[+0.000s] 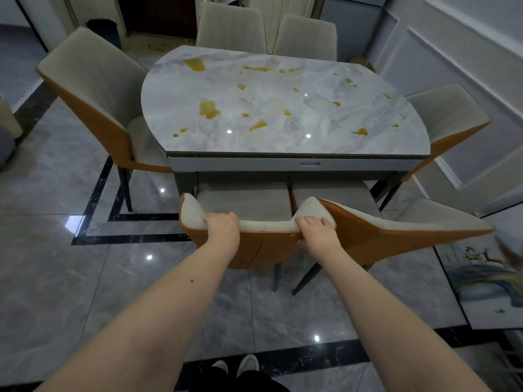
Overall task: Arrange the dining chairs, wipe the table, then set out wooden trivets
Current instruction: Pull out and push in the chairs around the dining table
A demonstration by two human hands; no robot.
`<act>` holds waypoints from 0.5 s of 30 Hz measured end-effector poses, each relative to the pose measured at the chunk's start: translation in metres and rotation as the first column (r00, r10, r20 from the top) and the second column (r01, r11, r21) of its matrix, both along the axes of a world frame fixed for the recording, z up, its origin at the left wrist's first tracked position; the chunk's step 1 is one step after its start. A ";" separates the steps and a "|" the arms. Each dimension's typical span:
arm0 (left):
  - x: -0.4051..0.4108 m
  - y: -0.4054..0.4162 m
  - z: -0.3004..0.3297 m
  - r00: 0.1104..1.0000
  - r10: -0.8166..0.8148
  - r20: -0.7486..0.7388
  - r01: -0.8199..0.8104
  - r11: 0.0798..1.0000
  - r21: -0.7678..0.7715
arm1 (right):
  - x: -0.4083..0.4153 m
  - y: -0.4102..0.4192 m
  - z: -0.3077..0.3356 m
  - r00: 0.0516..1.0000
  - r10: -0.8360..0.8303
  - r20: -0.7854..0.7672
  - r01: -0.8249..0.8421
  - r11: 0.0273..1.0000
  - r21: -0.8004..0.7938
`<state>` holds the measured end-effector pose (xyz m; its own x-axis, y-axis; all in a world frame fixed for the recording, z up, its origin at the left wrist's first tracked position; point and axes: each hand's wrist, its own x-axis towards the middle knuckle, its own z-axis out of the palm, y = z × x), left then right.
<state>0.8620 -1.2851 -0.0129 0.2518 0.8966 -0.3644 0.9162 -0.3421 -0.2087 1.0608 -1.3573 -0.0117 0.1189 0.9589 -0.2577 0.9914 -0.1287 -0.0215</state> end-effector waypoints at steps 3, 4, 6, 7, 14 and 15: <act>0.022 -0.004 0.008 0.999 -0.039 0.002 0.039 0.999 -0.023 | 0.007 -0.011 0.010 1.000 0.000 -0.016 0.000 1.000 0.020; 0.034 -0.007 0.012 0.997 -0.064 0.037 0.066 0.997 -0.041 | 0.012 -0.016 0.013 1.000 -0.005 -0.023 0.006 0.999 0.037; 0.062 -0.018 0.020 0.987 -0.114 0.116 0.122 0.991 -0.064 | 0.024 -0.025 0.018 1.000 -0.005 -0.025 0.007 0.997 0.073; 0.081 -0.025 0.026 0.978 -0.144 0.152 0.156 0.986 -0.068 | 0.035 -0.032 0.020 1.000 -0.012 -0.019 0.014 0.996 0.090; 0.180 -0.062 0.035 0.944 -0.262 0.199 0.278 0.959 -0.054 | 0.121 -0.067 0.023 0.993 -0.117 0.018 0.114 0.985 0.130; 0.198 -0.067 0.035 0.943 -0.252 0.217 0.267 0.963 -0.041 | 0.140 -0.072 0.023 0.992 -0.122 0.025 0.117 0.983 0.139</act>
<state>1.0602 -1.3520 0.0218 0.5488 0.7648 -0.3375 0.8143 -0.5804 0.0088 1.2009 -1.4295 0.0115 0.2410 0.9632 -0.1191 0.9696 -0.2444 -0.0148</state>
